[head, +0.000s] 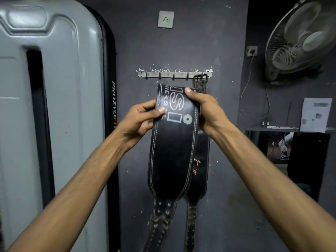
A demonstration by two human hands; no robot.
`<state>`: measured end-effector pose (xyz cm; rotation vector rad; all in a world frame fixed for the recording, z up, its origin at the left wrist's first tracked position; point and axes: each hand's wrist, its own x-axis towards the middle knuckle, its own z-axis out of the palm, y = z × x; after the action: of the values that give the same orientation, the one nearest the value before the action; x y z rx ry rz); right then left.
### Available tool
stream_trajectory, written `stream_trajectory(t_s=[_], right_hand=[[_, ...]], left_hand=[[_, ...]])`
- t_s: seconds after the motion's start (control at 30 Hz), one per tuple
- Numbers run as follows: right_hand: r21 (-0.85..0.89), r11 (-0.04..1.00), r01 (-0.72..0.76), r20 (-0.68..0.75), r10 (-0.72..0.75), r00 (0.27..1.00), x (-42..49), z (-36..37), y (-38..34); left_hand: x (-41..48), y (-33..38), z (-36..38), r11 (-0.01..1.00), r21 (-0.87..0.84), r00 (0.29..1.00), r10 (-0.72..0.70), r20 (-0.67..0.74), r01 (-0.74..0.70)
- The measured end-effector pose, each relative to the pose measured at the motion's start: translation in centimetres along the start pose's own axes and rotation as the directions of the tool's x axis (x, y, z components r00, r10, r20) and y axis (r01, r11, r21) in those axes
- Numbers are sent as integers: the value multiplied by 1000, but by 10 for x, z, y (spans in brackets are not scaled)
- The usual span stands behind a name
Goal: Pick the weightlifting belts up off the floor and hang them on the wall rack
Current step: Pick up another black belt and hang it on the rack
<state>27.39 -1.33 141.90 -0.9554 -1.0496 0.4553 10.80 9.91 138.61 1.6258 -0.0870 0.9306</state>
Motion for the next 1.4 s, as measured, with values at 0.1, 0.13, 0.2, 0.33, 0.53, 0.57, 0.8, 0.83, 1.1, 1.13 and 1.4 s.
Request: stream_trajectory(t_s=[0.1,0.13,0.2,0.33,0.53,0.57,0.8,0.83,1.1,1.13,1.4], right_hand=[[-78,995,67,43,-64,997,-12,-1,13],[-110,988,108,69,-101,993,-17,-4,17],[-150,968,200,130,-181,975,-29,-8,21],[-210,942,263,111,-245,963,-37,-24,20],[-140,989,-55,63,64,996,-8,-36,-8],[-86,993,-76,70,82,994,-3,-36,-10],[-37,993,114,65,-111,992,-8,-42,4],[-51,988,143,82,-139,987,-14,-43,8],[-174,979,108,109,-90,990,-9,-74,8],[-180,983,42,99,-24,995,-2,-77,4],[-28,994,-107,72,109,991,28,-85,13]], left_hand=[[8,6,2,975,-113,977,-200,-76,191],[12,8,5,971,-118,971,-218,-98,206],[19,13,14,974,-132,971,-202,-129,185],[32,14,24,986,-123,975,-137,-174,117],[29,4,33,998,57,999,-12,-31,13],[27,2,34,997,73,1000,-5,-3,5],[37,0,40,988,6,979,-152,-134,154],[41,2,42,987,5,976,-155,-152,158],[65,-10,66,999,52,960,7,-281,8],[65,-15,69,997,81,960,28,-278,-6],[61,-50,84,992,125,972,7,-235,23]])
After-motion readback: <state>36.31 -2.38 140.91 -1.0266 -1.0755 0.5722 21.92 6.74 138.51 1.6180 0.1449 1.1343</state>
